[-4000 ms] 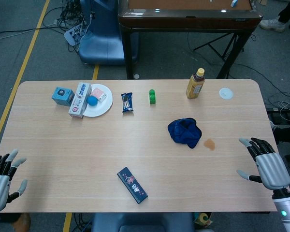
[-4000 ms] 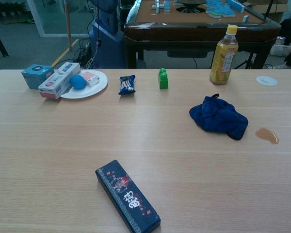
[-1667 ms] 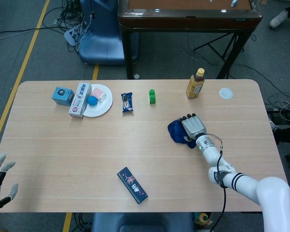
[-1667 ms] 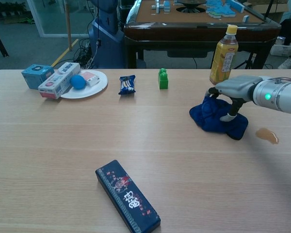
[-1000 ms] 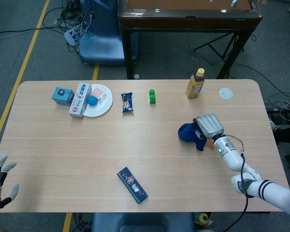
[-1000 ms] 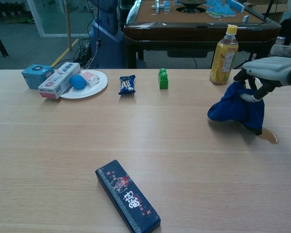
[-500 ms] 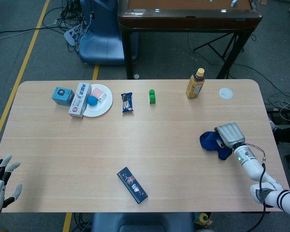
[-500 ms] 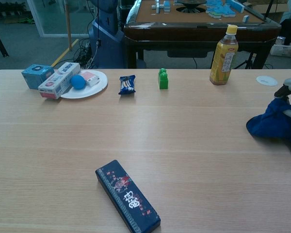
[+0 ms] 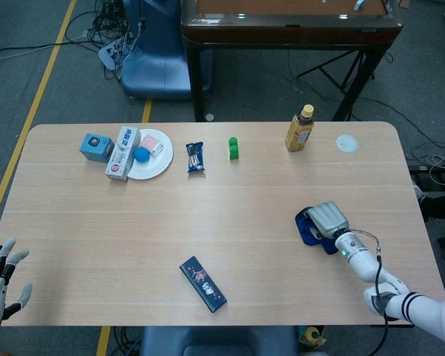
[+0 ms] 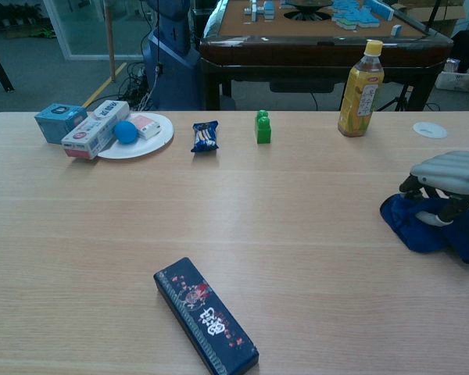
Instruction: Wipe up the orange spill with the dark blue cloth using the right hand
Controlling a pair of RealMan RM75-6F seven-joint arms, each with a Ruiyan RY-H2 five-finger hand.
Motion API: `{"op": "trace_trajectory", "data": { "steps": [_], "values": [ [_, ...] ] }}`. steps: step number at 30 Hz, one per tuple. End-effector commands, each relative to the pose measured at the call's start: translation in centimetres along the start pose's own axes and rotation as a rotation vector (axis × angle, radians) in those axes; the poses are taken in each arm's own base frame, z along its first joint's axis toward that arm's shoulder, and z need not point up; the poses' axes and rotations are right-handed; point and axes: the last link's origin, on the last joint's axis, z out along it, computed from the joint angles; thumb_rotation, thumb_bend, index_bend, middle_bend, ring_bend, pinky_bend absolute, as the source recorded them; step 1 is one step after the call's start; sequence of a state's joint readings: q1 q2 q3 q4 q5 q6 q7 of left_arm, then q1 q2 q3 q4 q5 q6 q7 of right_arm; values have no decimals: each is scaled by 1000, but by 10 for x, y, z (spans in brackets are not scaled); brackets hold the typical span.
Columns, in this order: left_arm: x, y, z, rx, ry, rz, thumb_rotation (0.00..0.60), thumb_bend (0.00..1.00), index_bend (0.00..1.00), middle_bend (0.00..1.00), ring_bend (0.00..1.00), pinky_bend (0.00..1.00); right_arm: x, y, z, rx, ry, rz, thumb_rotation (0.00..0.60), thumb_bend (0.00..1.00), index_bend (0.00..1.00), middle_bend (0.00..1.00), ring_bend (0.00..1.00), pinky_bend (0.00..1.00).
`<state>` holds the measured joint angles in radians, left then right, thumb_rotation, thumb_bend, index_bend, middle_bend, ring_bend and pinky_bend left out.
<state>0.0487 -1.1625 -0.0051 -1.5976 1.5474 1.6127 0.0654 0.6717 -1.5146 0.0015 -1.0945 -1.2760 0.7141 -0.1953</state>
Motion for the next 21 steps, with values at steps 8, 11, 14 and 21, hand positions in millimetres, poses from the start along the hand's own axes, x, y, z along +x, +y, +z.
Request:
{"op": "trace_trajectory", "data": {
  "steps": [8,11,14,21],
  "values": [
    [0,-2,-2,3,-1,-2,600,335,212,1,40,0,3,-43,-2,127,6,-28,600,570,643,505,519,681],
    [0,-2,-2,2,-1,-3,600,335,212,1,41,0,3,-29,-1,84,4,-41,600,570,643,505,519,681],
    [-1,-1,-2,-1,-6,-3,600,335,212,1,41,0,4,-9,0,21,6,-59,600,570,643,505,519,680],
    [-3,-2,-1,-3,-8,-9,600,335,212,1,41,0,-3,44,-2,-137,-33,-98,600,569,646,507,519,681]
  ]
}}
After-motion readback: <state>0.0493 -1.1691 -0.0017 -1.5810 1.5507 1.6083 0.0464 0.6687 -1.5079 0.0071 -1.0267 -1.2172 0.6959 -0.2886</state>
